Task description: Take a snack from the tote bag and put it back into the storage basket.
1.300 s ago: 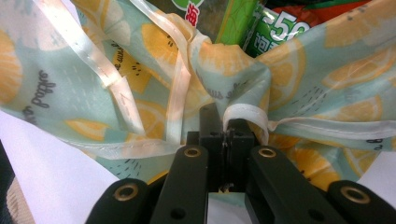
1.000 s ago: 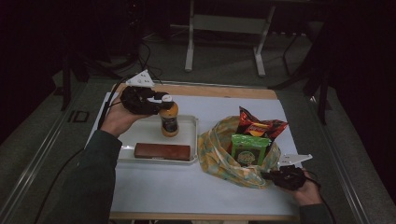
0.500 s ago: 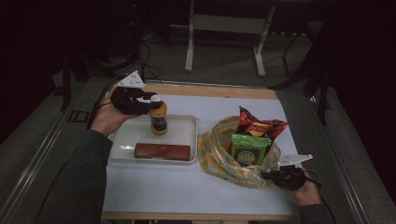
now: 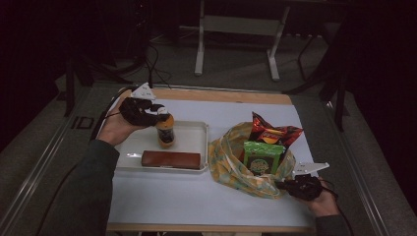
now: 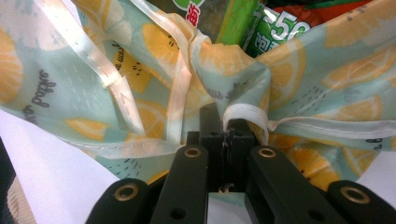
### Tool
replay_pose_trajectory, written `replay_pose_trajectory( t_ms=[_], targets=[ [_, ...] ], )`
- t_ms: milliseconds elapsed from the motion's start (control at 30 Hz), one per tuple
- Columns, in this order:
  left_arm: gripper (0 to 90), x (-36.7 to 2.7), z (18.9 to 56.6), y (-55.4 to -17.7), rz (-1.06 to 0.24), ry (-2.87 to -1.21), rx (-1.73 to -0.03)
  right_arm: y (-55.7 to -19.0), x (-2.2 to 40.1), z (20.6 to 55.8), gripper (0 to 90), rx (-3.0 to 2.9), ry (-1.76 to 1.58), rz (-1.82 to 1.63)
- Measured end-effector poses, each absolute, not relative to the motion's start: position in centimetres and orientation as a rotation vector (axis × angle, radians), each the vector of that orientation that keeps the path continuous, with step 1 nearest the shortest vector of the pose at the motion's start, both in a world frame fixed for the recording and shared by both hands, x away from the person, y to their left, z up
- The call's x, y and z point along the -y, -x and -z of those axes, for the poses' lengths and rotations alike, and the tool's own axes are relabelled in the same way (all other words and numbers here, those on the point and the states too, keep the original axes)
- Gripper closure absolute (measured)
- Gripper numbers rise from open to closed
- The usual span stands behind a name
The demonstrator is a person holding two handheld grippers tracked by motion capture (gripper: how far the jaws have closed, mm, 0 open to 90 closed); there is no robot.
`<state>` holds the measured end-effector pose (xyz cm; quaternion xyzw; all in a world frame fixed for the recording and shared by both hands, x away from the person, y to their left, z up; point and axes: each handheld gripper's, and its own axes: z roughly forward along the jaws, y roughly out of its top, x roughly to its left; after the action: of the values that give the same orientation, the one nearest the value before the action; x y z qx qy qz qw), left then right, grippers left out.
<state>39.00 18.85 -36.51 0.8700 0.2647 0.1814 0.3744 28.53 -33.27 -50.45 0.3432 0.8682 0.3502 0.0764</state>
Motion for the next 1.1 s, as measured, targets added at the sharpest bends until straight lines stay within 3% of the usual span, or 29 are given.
replay_pose_trajectory(
  t_ms=[767,1100],
  targets=[
    [58.4,-20.3,38.9,-38.4,-0.418,-2.337,-0.626,-28.5,33.2,50.5,88.9,-2.605,-1.03,-1.047],
    [58.1,-20.7,39.2,-38.7,-0.403,-2.3,-0.637,-28.5,33.2,50.5,88.9,-2.605,-1.03,-1.044]
  ],
)
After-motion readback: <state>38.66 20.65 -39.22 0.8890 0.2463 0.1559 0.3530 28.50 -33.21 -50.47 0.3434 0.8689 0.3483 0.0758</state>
